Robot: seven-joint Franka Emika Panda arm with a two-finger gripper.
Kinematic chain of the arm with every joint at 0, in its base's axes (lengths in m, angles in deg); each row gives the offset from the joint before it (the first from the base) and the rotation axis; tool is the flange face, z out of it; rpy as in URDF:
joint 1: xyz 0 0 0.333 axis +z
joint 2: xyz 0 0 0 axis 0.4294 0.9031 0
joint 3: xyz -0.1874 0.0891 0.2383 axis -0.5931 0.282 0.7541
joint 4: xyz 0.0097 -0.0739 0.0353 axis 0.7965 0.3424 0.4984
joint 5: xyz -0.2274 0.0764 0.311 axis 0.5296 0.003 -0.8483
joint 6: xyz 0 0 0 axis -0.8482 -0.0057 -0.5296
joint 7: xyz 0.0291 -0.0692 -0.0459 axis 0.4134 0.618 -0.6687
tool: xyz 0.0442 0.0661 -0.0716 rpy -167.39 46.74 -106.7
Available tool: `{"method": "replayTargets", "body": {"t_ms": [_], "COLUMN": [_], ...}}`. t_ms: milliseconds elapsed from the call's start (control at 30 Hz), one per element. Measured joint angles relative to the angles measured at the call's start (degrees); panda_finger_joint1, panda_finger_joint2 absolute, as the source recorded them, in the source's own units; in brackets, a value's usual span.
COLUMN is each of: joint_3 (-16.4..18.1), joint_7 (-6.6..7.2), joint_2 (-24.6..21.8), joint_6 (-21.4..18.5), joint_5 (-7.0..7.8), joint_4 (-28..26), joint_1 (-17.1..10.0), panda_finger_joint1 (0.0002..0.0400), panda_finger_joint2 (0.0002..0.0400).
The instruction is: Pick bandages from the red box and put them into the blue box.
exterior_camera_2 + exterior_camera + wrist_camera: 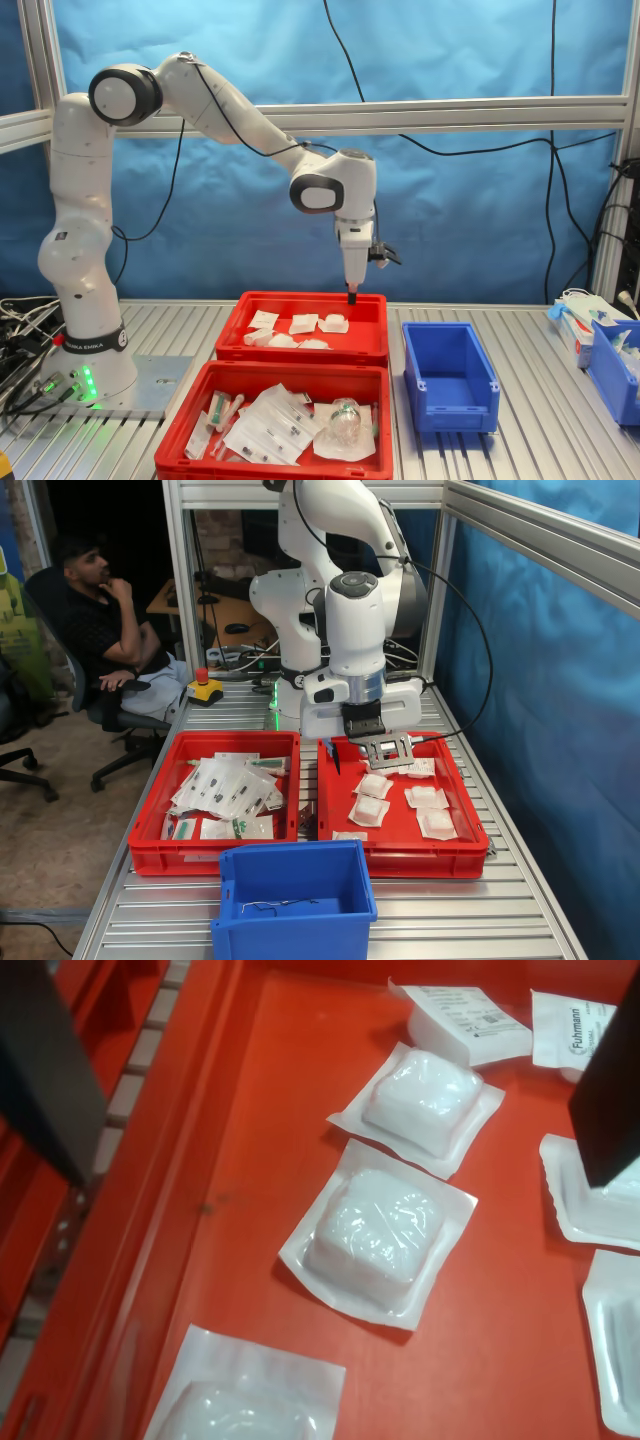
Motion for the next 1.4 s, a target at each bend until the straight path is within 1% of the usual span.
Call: {"method": "replayTargets", "body": {"t_ms": [233,467,667,933,1400], "joint_3": [0.0,0.0,-0.1,-0.2,-0.9], "joint_7": [0.0,0.0,0.0,0.0,0.0], "joint_2": [0.1,0.6,2.0,3.7,4.9], "joint_6": [1.7,4.0,5.7,8.9,11.5], "joint_5": [0.27,2.31,4.35,5.27,5.69], "joint_4": [1.8,2.1,2.5,2.9,4.1], "joint_1": [0.6,0.9,1.0,1.0,1.0], "panda_finger_joint1": [0.04,0.04,0.04,0.04,0.04], "panda_finger_joint2": [0.04,0.04,0.04,0.04,0.04]}}
